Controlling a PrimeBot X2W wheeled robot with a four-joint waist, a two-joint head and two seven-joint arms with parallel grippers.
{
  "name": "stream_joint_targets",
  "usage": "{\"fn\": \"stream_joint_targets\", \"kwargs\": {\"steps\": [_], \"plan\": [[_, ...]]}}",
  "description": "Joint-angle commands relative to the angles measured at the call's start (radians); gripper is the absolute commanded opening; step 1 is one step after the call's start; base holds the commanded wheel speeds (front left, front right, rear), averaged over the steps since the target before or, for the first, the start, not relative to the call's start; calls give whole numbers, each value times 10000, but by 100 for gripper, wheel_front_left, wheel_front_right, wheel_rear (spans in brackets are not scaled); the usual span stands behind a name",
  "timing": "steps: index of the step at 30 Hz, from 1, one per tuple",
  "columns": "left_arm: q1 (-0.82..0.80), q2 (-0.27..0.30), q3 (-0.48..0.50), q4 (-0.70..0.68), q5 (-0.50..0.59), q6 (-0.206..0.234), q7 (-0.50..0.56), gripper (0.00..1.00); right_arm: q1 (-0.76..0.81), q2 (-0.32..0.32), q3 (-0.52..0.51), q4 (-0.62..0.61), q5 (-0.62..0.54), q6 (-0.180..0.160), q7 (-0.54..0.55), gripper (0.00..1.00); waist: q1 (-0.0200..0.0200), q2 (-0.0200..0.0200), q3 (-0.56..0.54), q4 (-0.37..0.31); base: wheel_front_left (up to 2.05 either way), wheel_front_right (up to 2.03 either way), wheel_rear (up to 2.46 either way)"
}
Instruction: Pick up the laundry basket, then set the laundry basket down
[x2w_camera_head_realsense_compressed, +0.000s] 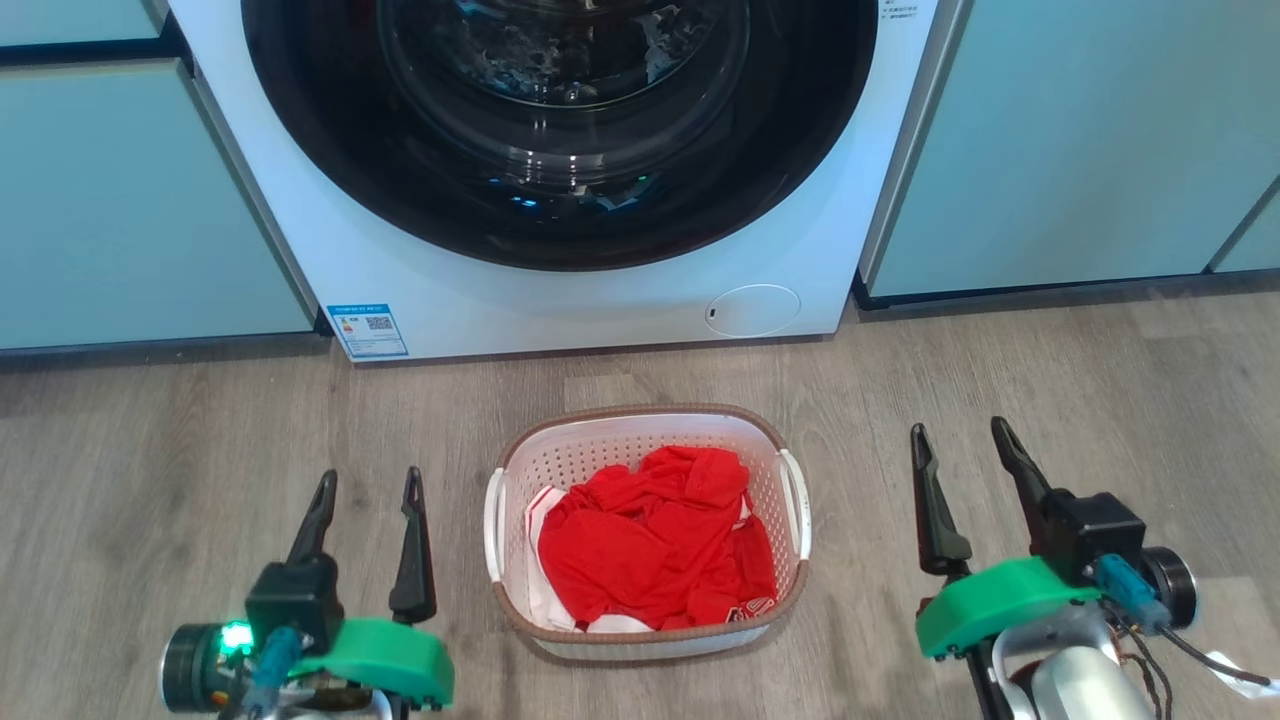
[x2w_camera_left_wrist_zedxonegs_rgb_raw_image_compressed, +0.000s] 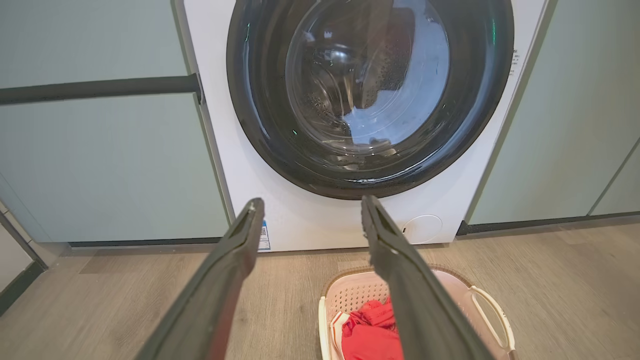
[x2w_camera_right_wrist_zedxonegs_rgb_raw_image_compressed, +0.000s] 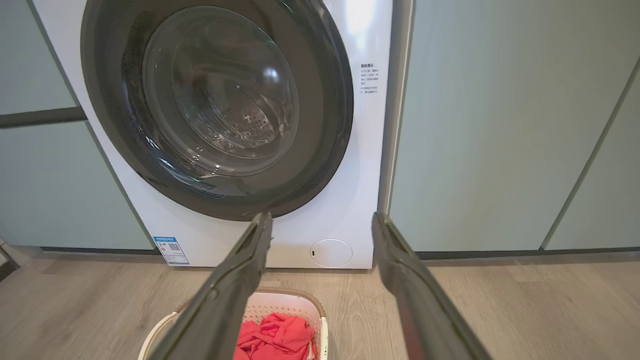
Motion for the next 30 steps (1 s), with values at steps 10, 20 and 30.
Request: {"fn": "stream_joint_targets", "kwargs": {"steps": [10, 20, 30], "plan": [[-311, 28, 325, -256, 116, -81, -182, 100, -591, -104, 276, -324, -196, 71, -168, 100, 0, 0, 5, -1, 0, 0, 0], [-327, 26, 275, -234, 39, -52, -182, 100, -598, -104, 236, -289, -168, 71, -168, 100, 0, 0, 2, -13, 0, 0, 0], [-373, 25, 203, -212, 17, -34, -182, 100, -586, -104, 197, -261, -129, 71, -168, 100, 0, 0, 83, 13, 0, 0, 0]]}}
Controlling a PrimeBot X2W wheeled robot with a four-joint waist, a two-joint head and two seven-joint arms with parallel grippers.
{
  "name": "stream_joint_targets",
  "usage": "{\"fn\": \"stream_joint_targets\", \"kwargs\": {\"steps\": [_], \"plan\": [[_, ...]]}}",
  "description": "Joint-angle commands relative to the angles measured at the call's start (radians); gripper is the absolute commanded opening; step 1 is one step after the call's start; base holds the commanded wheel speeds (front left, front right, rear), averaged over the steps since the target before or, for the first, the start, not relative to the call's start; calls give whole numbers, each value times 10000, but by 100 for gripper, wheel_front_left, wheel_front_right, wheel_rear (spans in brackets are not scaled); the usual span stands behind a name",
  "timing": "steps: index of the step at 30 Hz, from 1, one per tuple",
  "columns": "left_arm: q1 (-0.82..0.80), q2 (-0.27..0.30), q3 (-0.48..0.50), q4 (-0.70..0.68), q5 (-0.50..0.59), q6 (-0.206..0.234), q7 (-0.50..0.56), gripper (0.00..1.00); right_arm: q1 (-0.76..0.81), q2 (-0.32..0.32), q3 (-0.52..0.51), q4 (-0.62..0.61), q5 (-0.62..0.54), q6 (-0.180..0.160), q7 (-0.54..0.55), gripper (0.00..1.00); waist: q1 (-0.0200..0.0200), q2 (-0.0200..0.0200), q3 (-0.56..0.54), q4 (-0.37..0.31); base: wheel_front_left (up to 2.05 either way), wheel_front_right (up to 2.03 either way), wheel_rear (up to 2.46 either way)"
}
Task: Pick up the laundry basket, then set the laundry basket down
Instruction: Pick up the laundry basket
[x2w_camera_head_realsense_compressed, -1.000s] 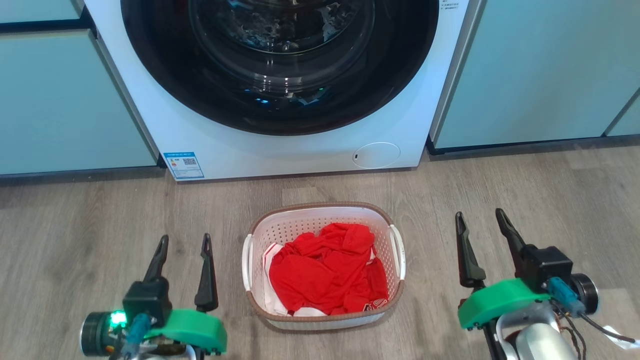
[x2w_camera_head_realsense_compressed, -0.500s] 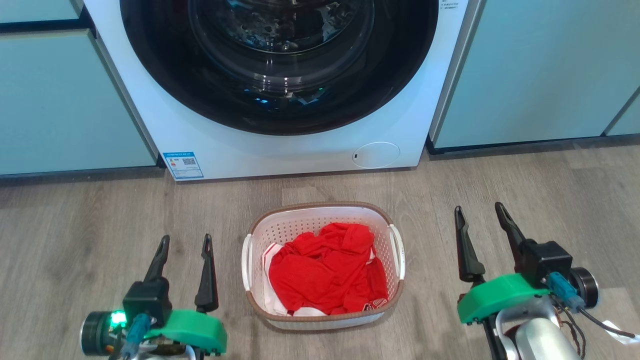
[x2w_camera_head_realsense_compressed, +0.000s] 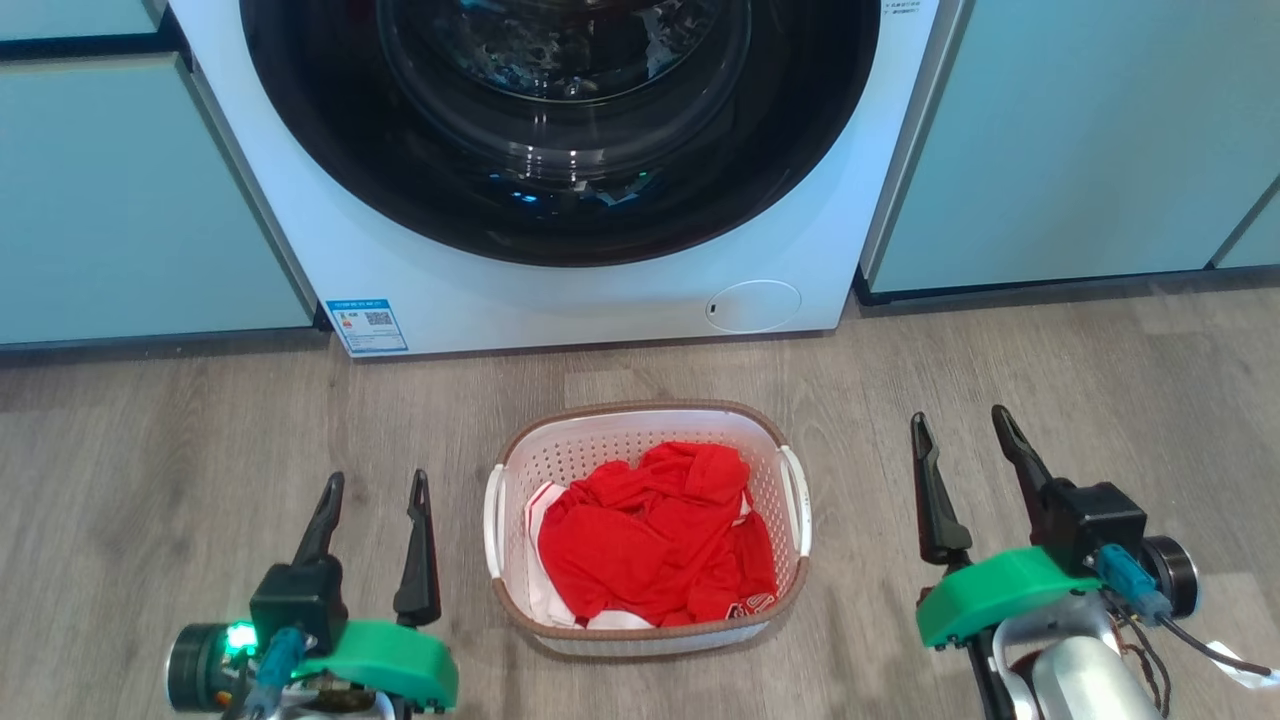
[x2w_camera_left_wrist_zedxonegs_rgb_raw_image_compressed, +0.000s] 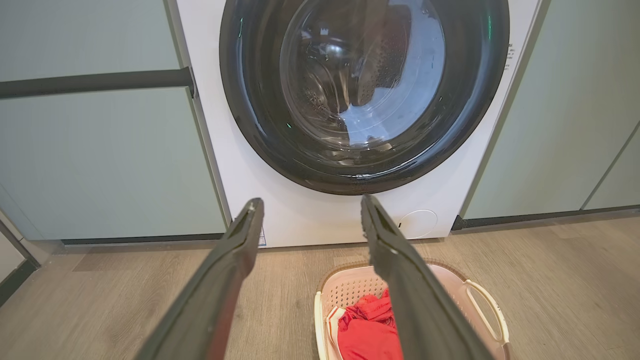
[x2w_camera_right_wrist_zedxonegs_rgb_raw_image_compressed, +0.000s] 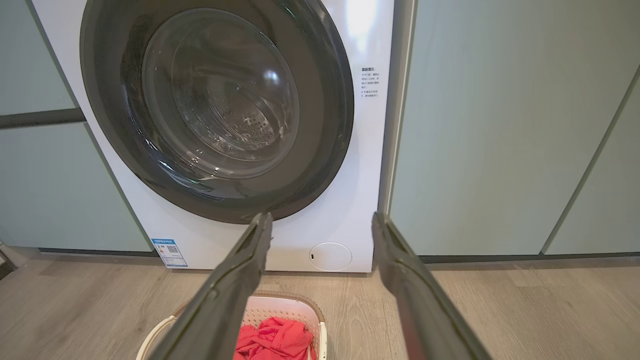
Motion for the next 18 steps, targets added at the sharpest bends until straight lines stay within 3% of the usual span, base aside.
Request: {"fn": "stream_joint_targets", "kwargs": {"steps": [1, 10, 18], "plan": [[-414, 27, 256, -271, -55, 40, -109, 100, -411, -98, 199, -280, 41, 71, -132, 100, 0, -1, 20, 1, 0, 0, 0], [-769, 26, 126, -145, -219, -26, -109, 100, -644, -98, 61, -167, 70, 71, -132, 100, 0, -1, 648, 59, 0, 0, 0], [-1916, 26, 62, 416, -586, -218, -109, 100, -1658, -98, -152, 322, -36, 71, -132, 100, 0, -1, 2281, 123, 0, 0, 0]]}}
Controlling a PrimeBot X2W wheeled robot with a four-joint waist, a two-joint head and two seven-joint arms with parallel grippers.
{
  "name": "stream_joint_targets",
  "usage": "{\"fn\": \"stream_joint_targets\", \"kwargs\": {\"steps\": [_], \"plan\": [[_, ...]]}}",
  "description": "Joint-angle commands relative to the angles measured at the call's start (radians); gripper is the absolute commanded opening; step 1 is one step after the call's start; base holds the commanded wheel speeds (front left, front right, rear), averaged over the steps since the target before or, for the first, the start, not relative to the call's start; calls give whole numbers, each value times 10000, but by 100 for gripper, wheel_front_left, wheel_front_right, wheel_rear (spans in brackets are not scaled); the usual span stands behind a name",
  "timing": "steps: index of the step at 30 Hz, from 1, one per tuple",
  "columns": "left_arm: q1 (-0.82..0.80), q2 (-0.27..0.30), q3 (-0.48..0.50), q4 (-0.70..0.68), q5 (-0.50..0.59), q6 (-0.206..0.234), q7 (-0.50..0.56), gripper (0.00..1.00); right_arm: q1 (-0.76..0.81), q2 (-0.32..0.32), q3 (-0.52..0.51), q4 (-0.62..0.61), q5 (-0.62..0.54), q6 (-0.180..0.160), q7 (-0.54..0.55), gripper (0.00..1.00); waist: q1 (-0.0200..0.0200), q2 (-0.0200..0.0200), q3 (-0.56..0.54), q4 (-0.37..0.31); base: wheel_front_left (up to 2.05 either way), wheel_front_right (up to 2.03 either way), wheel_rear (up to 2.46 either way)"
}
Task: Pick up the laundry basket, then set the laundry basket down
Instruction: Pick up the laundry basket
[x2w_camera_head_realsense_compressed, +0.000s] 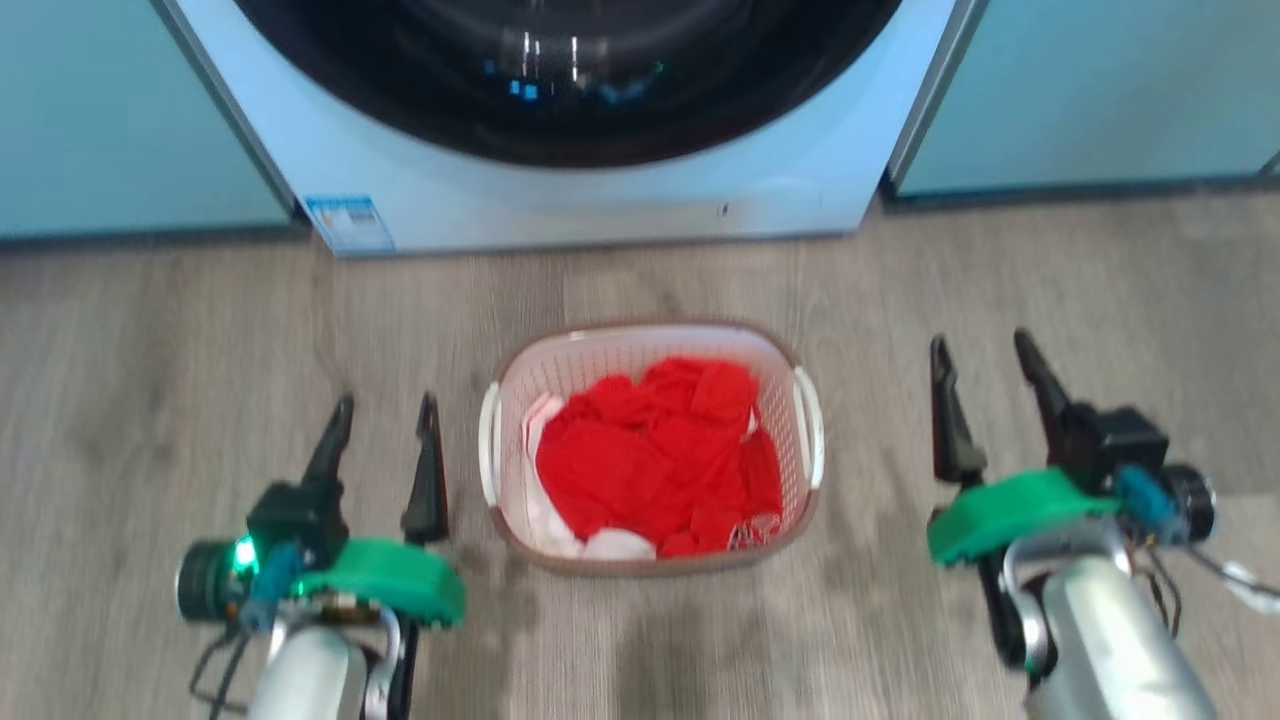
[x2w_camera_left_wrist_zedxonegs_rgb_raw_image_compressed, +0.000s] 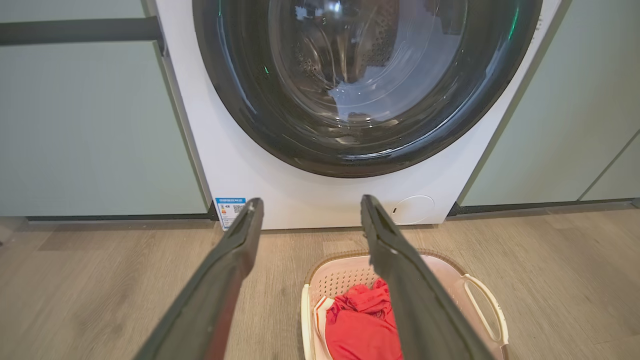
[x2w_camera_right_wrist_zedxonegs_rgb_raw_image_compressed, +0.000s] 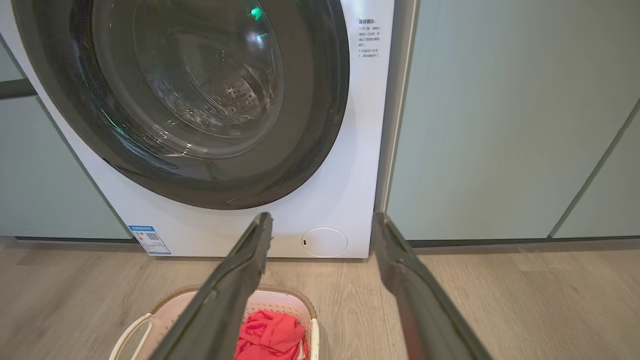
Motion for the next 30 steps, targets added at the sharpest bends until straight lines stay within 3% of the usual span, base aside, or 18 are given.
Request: {"fn": "stream_joint_targets", "kwargs": {"steps": [1, 18, 30], "plan": [[-801, 32, 264, -93, -108, -60, -107, 100, -640, -95, 89, -132, -10, 71, -132, 100, 0, 0, 1044, 72, 0, 0, 0], [-3947, 32, -52, 2145, -679, -306, -107, 100, -3382, -95, -333, 1528, -441, 71, -132, 100, 0, 0, 4820, 317, 0, 0, 0], [-5230, 32, -994, 3426, -1394, -303, -107, 100, -4485, -95, -581, 3030, -526, 71, -132, 100, 0, 0, 6275, 681, 0, 0, 0]]}}
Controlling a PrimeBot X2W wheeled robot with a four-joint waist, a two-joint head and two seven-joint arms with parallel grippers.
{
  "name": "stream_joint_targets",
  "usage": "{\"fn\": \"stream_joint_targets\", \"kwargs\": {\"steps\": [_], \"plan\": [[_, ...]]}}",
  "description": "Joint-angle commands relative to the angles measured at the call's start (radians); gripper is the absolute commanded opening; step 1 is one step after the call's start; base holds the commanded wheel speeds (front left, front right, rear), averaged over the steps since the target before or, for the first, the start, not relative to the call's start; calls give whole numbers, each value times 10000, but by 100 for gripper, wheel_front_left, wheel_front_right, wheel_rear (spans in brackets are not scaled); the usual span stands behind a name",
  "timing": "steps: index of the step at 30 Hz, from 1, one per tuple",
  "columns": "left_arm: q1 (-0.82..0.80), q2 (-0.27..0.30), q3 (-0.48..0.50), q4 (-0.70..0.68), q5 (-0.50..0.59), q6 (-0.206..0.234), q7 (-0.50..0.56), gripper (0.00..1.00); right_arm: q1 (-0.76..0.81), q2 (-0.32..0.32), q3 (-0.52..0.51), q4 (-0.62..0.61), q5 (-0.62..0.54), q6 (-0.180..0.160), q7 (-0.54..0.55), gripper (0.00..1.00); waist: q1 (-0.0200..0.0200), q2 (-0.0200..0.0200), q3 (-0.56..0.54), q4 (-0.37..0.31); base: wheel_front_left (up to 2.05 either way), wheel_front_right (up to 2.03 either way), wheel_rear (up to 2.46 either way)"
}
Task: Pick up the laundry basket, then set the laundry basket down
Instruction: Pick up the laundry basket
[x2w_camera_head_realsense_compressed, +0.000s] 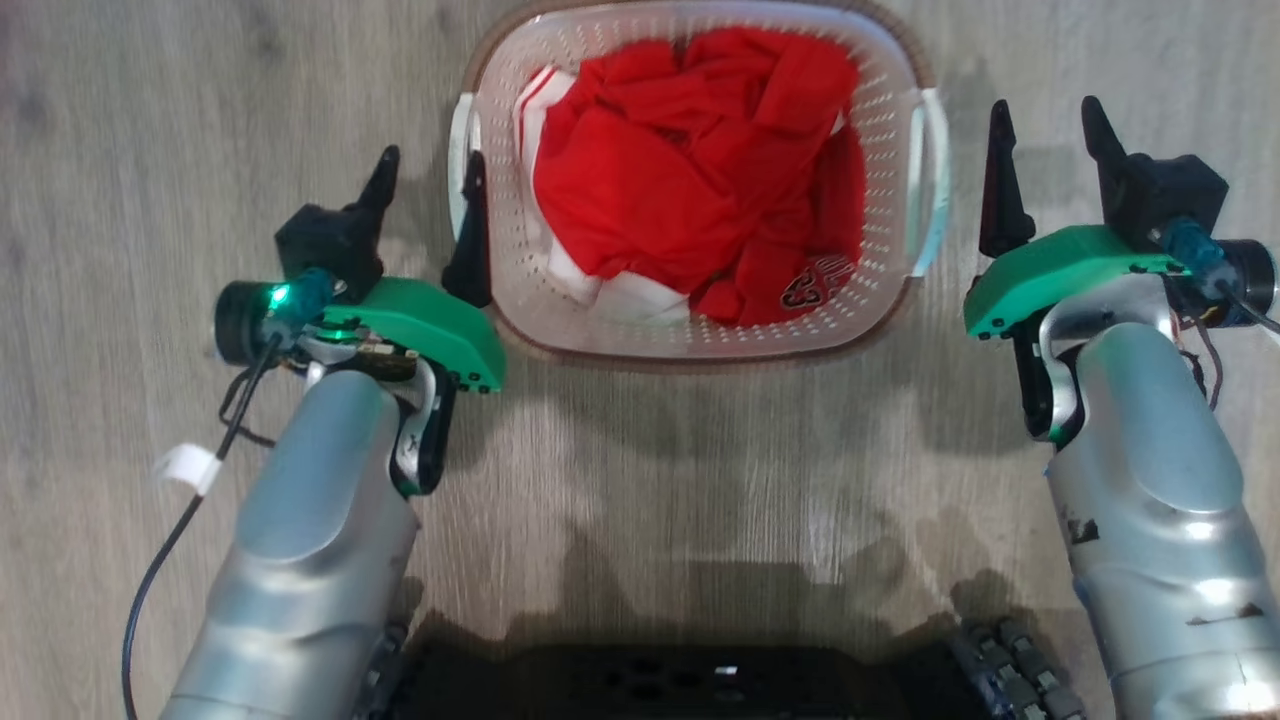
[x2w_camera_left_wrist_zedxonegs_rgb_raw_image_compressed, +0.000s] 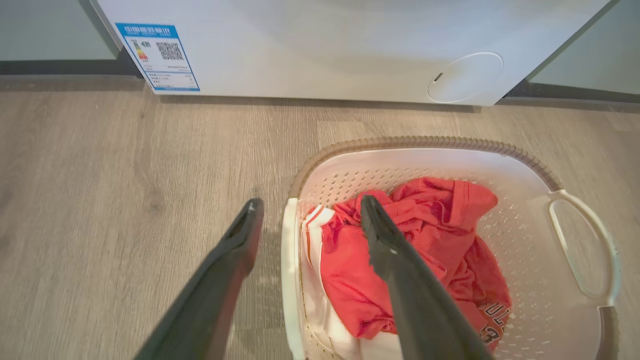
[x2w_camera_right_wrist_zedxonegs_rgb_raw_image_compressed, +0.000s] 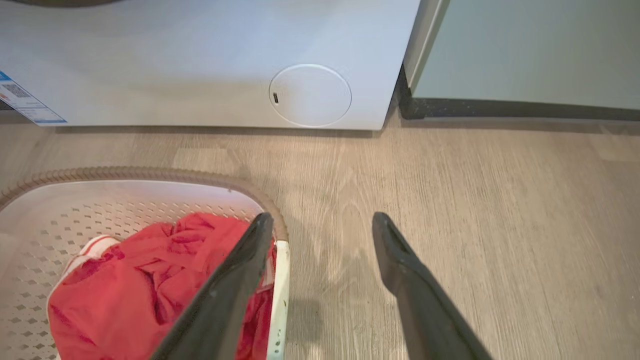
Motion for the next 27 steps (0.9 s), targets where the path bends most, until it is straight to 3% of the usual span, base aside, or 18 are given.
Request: {"fn": "stream_joint_targets", "kwargs": {"steps": [1, 27], "plan": [[55, 193, 150, -93, -97, -37, -95, 100, 116, 89, 168, -98, -73, 71, -122, 100, -3, 0, 251, 156, 0, 0, 0], [-1554, 193, -1155, 1984, -1546, -256, -95, 100, -764, 89, 477, 1211, 110, 71, -122, 100, -3, 0, 1800, 385, 0, 0, 0]]}}
